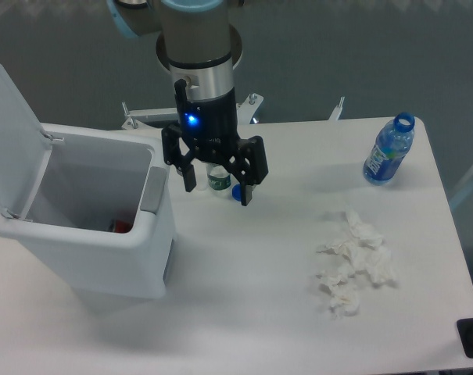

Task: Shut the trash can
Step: 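Raise the open gripper up from above the small green bottle, then move the gripper up and over toward the trash can lid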

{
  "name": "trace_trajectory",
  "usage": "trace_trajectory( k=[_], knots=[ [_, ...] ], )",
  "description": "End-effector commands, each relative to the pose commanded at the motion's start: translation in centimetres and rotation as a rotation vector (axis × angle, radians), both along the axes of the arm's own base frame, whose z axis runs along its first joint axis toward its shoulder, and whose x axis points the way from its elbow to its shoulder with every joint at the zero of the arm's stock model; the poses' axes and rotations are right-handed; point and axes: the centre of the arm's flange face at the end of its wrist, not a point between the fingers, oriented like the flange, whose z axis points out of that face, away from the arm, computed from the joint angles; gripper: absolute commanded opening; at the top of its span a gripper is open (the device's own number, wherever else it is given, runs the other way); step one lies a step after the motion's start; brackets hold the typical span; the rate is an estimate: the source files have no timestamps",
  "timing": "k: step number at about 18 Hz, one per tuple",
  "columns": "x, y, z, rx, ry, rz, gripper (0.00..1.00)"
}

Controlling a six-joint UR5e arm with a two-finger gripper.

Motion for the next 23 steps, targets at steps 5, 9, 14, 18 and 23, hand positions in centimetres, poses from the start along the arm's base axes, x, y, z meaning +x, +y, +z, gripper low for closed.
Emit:
trace_trajectory(
  k=[5, 9, 14, 18, 23],
  knots=[
    [0.2, -0.1, 0.3, 0.009, 0.001, 0.005, 1.0],
    [1.0, -0.7, 0.4, 0.015, -0.006, 0.02, 1.0],
    [1.7, -1.0, 2.0, 0.1, -0.071, 0.208, 1.0],
    [2.4, -1.3, 3.4, 0.134, -0.075, 0.242, 1.0],
    [6.1, -2.0, 6.7, 0.266, -0.177, 0.34, 1.0]
  ],
)
